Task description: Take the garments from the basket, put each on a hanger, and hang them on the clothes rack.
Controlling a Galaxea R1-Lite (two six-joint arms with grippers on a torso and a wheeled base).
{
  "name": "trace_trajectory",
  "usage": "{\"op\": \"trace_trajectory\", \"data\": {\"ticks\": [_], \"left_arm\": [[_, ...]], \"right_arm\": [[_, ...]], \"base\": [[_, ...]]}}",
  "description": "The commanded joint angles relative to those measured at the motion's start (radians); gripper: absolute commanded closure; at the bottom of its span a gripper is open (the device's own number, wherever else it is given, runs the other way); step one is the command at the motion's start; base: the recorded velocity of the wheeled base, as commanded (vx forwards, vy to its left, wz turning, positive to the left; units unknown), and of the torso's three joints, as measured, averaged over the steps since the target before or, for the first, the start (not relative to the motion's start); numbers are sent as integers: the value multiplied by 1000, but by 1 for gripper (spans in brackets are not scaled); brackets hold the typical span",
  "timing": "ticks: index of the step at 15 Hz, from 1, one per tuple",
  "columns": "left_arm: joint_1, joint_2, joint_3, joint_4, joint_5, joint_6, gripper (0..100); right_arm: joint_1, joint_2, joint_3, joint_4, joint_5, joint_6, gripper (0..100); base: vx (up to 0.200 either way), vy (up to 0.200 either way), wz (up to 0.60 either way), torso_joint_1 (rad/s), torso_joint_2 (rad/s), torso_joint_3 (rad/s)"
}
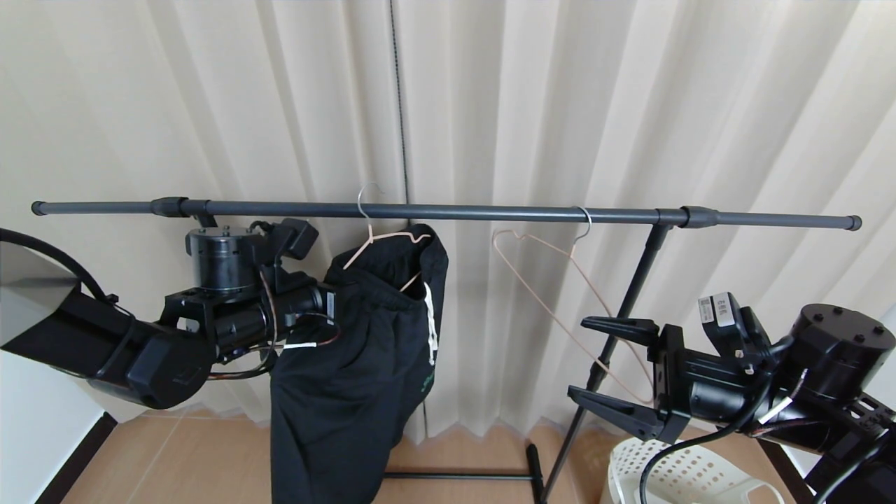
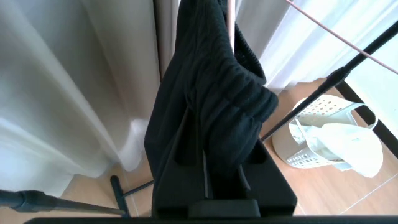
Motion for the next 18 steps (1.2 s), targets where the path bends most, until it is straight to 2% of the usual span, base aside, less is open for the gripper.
{"op": "trace_trajectory", "data": {"ticks": [1,5,9,10,13,17,18], "left_arm": [[0,37,-23,-4,-1,-6,100],[-1,64,-12,-47,24,-8,100],[-3,68,-9,-49,36,-9,100],[-3,67,-6,-49,36,-8,0],[-3,60,11,-52,36,-2,0],[0,-39,132,-101,33,0,0],[3,-104,189,-102,32,2,0]], "right_arm": [[0,2,0,0,0,-2,0],[0,4,0,0,0,-2,0],[0,7,0,0,0,-2,0],[0,7,0,0,0,-2,0],[0,4,1,-2,0,-2,0],[0,-4,1,-2,0,-2,0],[0,-7,3,-2,0,0,0]], "base": [[0,0,0,0,0,0],[0,0,0,0,0,0],[0,0,0,0,0,0],[0,0,0,0,0,0],[0,0,0,0,0,0],[0,0,0,0,0,0],[0,0,0,0,0,0]]}}
